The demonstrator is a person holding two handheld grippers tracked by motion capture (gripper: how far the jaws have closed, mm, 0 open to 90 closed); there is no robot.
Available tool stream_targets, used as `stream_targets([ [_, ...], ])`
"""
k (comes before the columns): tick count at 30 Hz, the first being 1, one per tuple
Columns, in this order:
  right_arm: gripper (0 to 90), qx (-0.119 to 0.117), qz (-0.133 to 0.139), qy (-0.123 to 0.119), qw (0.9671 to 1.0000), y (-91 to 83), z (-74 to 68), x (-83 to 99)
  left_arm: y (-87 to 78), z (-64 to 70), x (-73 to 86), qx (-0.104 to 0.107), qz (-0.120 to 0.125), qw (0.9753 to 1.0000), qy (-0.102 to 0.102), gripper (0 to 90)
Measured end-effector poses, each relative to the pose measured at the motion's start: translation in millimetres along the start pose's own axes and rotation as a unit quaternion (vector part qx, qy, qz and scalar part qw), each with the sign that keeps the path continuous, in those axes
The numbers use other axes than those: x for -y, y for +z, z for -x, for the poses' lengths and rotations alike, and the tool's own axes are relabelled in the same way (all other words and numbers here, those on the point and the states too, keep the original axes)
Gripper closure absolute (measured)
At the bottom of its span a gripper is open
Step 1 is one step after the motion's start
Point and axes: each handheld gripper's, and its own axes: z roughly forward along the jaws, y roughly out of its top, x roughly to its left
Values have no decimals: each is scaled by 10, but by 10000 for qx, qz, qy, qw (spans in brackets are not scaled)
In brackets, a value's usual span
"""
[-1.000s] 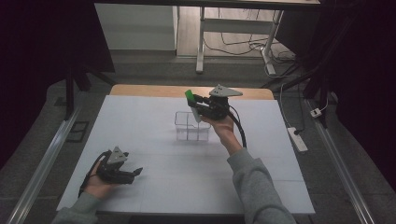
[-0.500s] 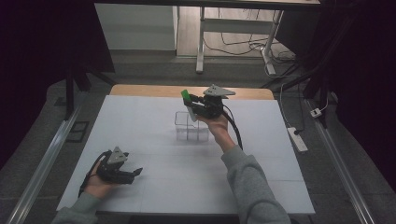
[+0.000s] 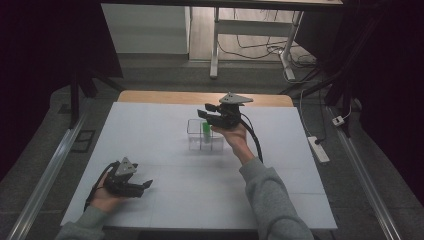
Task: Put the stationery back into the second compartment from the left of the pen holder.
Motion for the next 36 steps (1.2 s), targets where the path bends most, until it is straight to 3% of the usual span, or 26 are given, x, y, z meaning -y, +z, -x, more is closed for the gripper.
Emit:
stream_targets([
  [17,520,-107,-158,-81,9998,-249,2,72,0,3,0,19,-3,10000,-22,177],
  [28,522,12,-371,-41,9993,-552,47,233,10,-10,-11,33,16,10000,-52,179],
  [36,521,152,-500,29,9986,-885,78,411,34,-12,-32,66,5,10000,-9,179],
])
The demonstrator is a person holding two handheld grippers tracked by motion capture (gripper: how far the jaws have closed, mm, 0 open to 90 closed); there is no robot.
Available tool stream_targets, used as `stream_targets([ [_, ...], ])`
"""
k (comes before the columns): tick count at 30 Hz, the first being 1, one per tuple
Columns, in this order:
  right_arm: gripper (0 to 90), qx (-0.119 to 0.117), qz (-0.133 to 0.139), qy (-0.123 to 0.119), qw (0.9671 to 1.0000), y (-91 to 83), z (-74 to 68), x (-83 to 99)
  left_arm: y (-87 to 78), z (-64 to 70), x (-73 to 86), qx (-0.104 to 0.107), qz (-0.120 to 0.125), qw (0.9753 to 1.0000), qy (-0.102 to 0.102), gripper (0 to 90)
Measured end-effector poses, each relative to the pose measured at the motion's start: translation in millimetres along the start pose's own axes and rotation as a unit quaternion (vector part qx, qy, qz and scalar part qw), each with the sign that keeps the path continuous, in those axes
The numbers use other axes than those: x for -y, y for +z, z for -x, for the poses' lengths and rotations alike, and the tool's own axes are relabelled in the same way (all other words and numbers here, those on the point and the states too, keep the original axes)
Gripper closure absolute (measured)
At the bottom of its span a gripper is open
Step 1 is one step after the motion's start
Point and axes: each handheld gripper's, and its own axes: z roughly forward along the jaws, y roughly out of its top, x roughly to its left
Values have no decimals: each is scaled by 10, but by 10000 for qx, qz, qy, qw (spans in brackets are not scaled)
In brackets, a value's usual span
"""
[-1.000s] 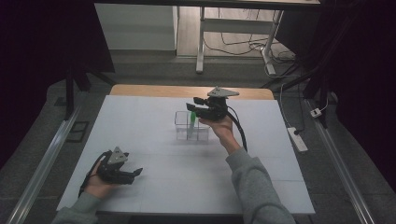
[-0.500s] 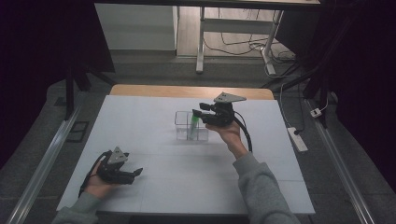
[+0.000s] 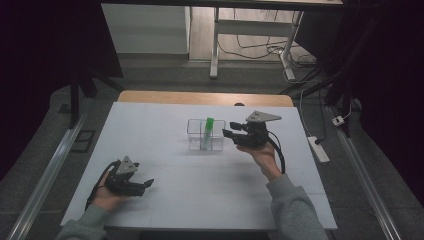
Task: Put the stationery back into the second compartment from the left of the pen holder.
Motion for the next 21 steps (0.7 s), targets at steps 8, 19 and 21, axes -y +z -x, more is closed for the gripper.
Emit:
stream_targets([
  [8,510,193,-279,90,9994,-356,53,290,-8,-10,1,19,17,10000,-22,180],
  [19,494,391,-617,165,9972,-750,71,683,-12,-2,3,4,33,10000,-43,180],
  [21,488,393,-627,159,9971,-812,70,743,-13,-3,3,2,34,10000,-43,181],
])
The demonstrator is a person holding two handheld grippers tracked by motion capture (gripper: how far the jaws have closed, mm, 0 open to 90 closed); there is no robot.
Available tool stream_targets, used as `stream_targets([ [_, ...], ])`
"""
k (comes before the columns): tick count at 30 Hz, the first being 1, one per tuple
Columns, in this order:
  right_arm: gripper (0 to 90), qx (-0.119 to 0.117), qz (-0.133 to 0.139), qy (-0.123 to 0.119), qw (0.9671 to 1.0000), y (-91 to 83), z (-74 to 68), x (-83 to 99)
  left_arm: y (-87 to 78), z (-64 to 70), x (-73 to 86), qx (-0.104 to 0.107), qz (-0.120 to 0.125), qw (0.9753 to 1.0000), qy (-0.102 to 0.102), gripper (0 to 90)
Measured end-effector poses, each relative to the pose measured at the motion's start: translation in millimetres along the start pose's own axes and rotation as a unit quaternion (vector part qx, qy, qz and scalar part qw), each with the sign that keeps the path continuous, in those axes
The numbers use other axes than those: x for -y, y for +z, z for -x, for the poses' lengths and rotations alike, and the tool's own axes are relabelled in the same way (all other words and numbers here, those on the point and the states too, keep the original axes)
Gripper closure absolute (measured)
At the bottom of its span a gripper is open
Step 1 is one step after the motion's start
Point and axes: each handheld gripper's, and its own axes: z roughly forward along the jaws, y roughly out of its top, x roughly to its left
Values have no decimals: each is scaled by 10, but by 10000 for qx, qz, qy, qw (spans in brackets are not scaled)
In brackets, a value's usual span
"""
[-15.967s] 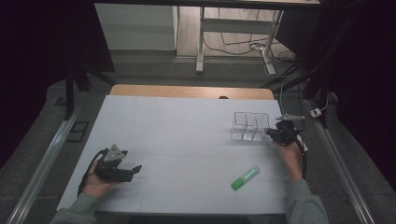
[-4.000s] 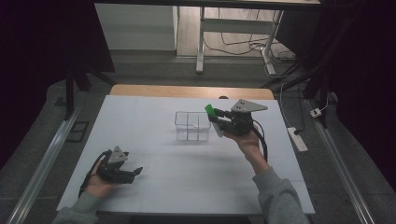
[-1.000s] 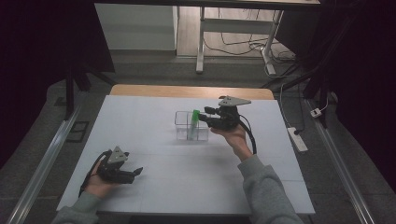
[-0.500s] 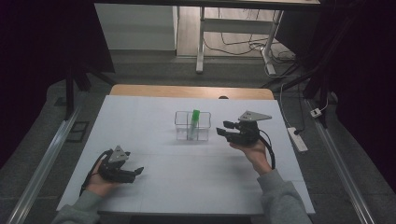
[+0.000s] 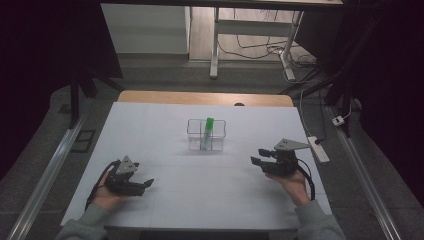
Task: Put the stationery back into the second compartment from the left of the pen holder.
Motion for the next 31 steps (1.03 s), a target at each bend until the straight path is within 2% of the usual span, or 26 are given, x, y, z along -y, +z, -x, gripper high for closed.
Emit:
stream_targets([
  [8,473,89,-120,-1,9999,-178,63,244,-5,1,0,0,11,10000,8,181],
  [12,467,72,-64,31,9999,-240,87,314,-7,1,-2,-2,18,10000,15,181],
  [20,459,170,-163,-121,9996,-222,97,328,-18,-4,0,-3,31,10000,19,181],
  [31,450,125,-143,-106,9998,-217,97,334,-16,4,-3,-18,26,10000,27,182],
])
